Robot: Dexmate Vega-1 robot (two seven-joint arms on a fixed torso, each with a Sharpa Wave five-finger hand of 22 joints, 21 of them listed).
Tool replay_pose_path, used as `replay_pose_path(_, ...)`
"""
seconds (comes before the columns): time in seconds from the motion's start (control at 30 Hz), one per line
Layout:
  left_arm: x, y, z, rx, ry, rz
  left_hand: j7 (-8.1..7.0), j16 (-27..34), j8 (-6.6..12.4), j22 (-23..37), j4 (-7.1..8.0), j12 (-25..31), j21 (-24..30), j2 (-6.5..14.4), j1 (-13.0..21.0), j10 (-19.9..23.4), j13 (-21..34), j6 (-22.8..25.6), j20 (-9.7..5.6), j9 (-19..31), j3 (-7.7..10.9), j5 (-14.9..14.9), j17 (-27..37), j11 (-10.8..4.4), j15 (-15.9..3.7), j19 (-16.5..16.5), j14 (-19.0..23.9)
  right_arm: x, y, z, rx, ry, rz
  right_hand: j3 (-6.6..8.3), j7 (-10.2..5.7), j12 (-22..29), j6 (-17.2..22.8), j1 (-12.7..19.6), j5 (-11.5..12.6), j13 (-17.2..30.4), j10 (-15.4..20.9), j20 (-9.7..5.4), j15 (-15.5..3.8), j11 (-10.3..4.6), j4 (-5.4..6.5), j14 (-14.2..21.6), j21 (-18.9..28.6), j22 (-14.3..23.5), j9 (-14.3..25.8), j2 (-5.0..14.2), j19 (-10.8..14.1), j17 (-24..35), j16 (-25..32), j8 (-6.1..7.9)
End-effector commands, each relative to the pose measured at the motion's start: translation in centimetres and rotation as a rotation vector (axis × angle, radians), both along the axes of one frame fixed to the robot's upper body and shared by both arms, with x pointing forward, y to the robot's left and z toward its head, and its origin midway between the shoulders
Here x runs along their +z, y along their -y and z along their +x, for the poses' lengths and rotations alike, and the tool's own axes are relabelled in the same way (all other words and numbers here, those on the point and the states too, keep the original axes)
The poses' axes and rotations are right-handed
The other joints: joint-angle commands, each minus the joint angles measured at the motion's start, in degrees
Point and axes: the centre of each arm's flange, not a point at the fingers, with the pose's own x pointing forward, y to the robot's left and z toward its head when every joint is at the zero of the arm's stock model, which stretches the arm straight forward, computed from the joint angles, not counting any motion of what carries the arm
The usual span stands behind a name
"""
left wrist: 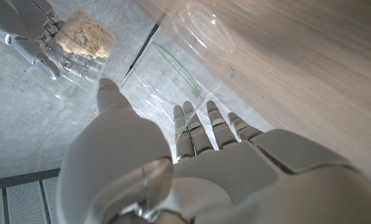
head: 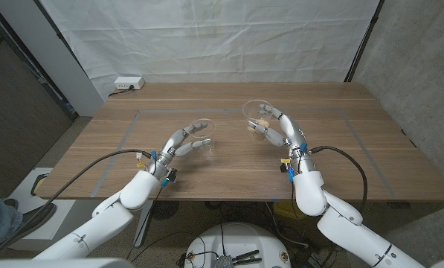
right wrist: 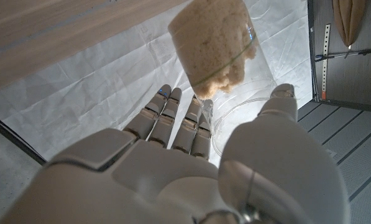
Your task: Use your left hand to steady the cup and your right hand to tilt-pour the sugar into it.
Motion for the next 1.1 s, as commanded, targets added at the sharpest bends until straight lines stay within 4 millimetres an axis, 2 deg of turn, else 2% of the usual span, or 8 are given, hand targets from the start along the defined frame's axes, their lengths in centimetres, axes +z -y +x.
replay_pose_path(0.03,0.3,-0.4,-0.1,0.002,0.002,0.006,-0.11,-0.1,-0.19,0.2,0.02,-0.2,-0.1,0.1,-0.2,0.2,0.2,-0.2,0.05,0.1,-0.38,-0.1,0.1,-0.08,-2.89,-0.4,-0.3,2.2,-1.3,0.5,-0.045,-0.003,-0.138,0.27,-0.88,-0.3,1.1,0.5,-0.4,0.3,0.5,-1.64,-3.55,0.02,-0.14,0.8,0.2,0.2,0.2,0.20,0.5,0.1,0.2,0.08)
replay_pose_path(0.4,0.5,-0.1,0.3,-0.001,-0.003,0.020,-0.02,-0.2,-0.18,0.2,0.00,-0.2,-0.1,0.1,-0.1,0.9,0.3,0.6,0.01,0.1,-0.53,-0.2,0.1,-0.03,-2.84,-0.1,0.1,3.6,-2.9,-0.5,-0.092,0.050,-0.220,0.41,-0.74,-0.3,1.5,0.8,-0.6,0.3,0.6,-1.64,-3.28,0.23,-0.19,1.3,0.1,0.2,0.2,0.40,0.7,0.1,0.3,0.10)
replay_pose_path(0.63,0.9,0.1,0.4,-0.002,0.001,0.037,0.26,-0.1,-0.21,0.2,-0.02,-0.2,0.0,0.3,0.2,1.6,0.3,1.2,-0.02,0.1,-0.58,-0.3,0.0,-0.05,-2.58,0.3,0.5,4.2,-3.7,-0.2,-0.180,0.087,-0.311,0.46,-0.82,-0.3,1.5,0.9,-0.7,0.3,0.8,-1.58,-3.43,0.17,-0.21,1.4,0.0,0.2,0.2,0.46,0.7,0.1,0.3,0.05)
replay_pose_path(0.73,1.1,0.1,0.5,0.001,0.001,0.040,0.32,-0.2,-0.24,0.2,-0.01,-0.2,0.0,0.4,0.3,1.8,0.3,1.4,-0.04,0.1,-0.60,-0.4,0.0,0.38,-2.58,0.4,0.6,4.4,-3.7,0.0,-0.176,0.092,-0.316,0.47,-0.87,-0.4,1.6,0.9,-0.8,0.3,0.8,-1.54,-3.57,0.14,-0.21,1.4,0.0,0.1,0.2,0.48,0.6,0.1,0.2,0.04)
replay_pose_path(1.0,1.4,0.0,0.7,0.008,-0.003,0.051,0.21,-0.3,-0.35,0.3,0.01,-0.3,0.0,0.5,0.4,1.9,0.3,1.6,-0.06,0.1,-0.68,-0.5,0.0,-0.15,-2.45,0.4,0.6,4.7,-4.4,0.4,-0.186,0.147,-0.345,0.50,-0.99,-0.4,1.9,1.0,-1.0,0.2,1.0,-1.61,-3.56,0.05,-0.21,1.4,-0.3,0.1,0.2,0.53,0.2,0.1,0.2,0.03)
replay_pose_path(1.1,1.5,0.0,0.7,0.012,-0.002,0.054,0.23,-0.3,-0.43,0.3,0.01,-0.4,-0.1,0.5,0.4,2.0,0.3,1.7,-0.35,0.1,-0.72,-0.5,0.0,0.09,-2.43,0.3,0.6,4.8,-5.0,0.5,-0.217,0.166,-0.390,0.52,-1.04,-0.4,2.0,1.0,-1.0,0.2,1.1,-1.71,-3.59,0.02,-0.22,1.4,-0.4,0.1,0.2,0.56,0.0,0.1,0.1,0.04)
